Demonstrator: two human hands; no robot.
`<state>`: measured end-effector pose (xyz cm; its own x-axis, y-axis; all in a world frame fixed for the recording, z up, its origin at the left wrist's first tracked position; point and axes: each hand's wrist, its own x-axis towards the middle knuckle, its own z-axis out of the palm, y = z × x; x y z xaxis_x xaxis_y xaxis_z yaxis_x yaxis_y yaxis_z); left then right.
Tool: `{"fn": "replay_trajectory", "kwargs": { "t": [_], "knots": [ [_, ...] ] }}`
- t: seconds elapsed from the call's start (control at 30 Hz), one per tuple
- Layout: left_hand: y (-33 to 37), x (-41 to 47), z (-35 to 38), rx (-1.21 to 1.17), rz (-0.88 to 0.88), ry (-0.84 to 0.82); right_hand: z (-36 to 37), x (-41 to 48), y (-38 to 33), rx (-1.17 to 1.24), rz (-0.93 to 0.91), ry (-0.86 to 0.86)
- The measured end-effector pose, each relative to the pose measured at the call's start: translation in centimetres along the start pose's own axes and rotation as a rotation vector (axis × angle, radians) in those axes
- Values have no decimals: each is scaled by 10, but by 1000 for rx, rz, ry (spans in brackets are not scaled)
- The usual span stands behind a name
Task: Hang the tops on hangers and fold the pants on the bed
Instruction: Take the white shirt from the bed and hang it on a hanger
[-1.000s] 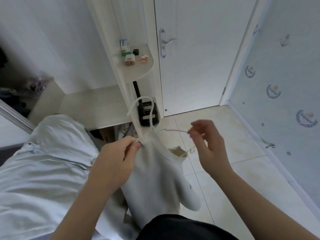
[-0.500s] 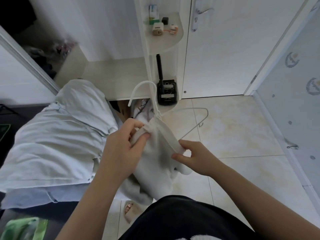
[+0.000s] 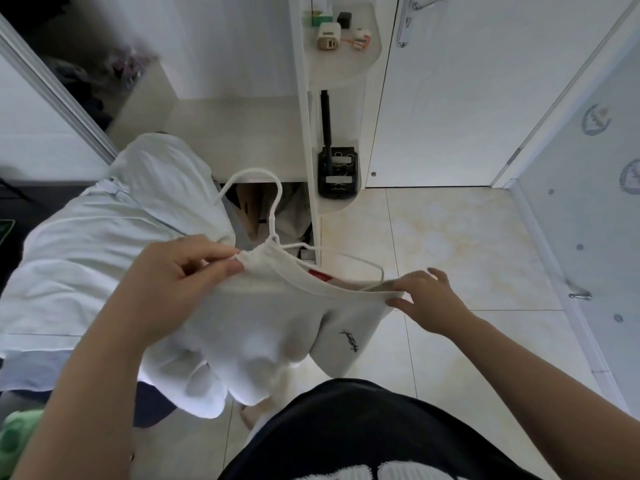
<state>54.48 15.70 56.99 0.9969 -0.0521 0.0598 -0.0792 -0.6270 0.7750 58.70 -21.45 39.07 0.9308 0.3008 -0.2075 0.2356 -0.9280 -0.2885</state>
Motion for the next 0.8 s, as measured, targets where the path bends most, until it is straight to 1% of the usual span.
{"fn": "replay_trajectory", "kwargs": {
  "t": [0.07,0.13,0.2,0.3,0.4,0.47,0.57,0.67,0.73,0.8],
  "knots": [
    [-2,-1,-2,9,-15,-108,-21,0,0,161,-7,2],
    [0,-1,-1,12,-12,-179,-43,-2,-7,241,-55,33],
    [4,0,3,-3,6,-203,-65,-6,-21,282,-148,77],
    [11,3,16,-18,59,-227,-96,-16,-57,405,-322,160],
    [21,7,36,33,142,-283,-113,-25,-95,574,-394,169],
    [26,11,46,55,200,-306,-118,-27,-113,627,-417,186],
    [26,12,52,108,280,-262,-122,-27,-120,685,-359,264],
    [23,9,55,154,387,-173,-129,-27,-115,847,-234,233],
    [21,7,58,156,445,-85,-136,-26,-109,841,-227,220],
    [19,7,63,168,460,2,-145,-24,-102,804,-250,217]
  ]
}}
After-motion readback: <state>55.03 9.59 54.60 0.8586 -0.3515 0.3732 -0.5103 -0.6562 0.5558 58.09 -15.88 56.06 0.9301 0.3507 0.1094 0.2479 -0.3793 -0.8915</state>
